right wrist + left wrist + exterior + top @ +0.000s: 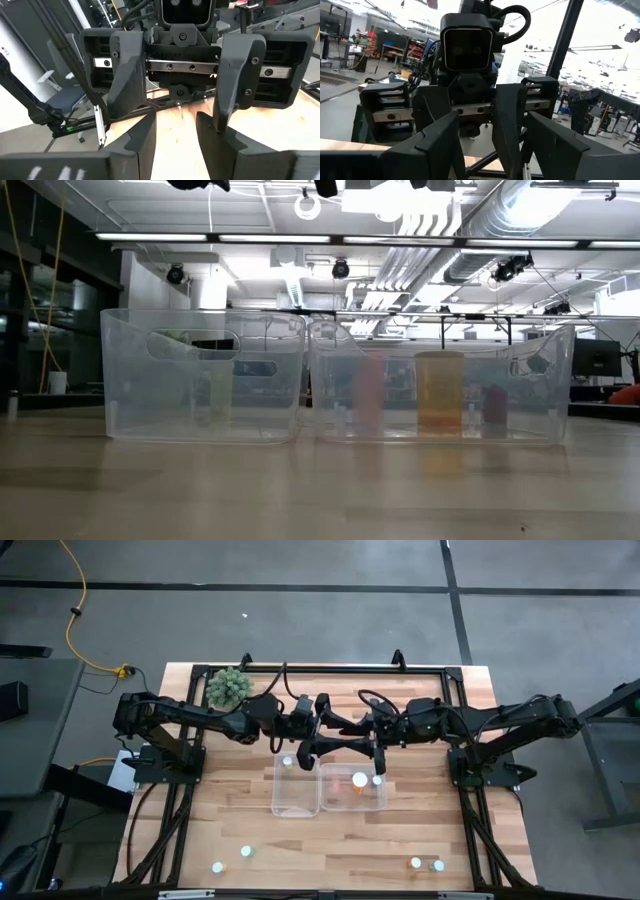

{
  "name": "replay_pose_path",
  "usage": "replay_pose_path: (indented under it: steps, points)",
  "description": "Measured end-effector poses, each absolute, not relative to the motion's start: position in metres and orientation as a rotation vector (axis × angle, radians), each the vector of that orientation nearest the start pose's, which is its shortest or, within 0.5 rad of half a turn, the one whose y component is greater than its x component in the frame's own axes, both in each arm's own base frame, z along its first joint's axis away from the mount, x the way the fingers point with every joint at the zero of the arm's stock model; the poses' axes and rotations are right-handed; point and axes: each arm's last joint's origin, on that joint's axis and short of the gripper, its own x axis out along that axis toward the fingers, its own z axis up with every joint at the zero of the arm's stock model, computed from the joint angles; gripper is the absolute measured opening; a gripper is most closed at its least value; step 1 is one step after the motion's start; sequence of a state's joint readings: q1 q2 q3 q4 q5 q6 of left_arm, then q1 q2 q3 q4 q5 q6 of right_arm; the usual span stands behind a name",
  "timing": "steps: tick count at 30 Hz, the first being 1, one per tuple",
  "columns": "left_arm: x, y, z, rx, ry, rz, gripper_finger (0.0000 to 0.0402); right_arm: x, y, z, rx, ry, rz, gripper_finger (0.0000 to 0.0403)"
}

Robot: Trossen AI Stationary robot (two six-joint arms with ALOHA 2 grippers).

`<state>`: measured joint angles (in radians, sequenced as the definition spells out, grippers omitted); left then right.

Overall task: Pick and place medicine bottles into bin by pill shape (circle, oval)
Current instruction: Put the red pill bottle into the left transparent bin

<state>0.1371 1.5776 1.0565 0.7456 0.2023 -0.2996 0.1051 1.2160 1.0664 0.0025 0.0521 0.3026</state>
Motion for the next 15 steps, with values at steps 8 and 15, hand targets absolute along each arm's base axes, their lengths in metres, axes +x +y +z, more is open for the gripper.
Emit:
replay_pose_path:
  steps: [8,15]
  points:
    - [0.351,0.048,0.322,-0.235,-0.198,-0.077,0.0226,0.274,0.027,0.361,0.287,0.146,0.032,0.0129]
    - [0.349,0.056,0.322,-0.237,-0.193,-0.052,0.0226,0.274,0.028,0.361,0.276,0.141,0.043,0.0129]
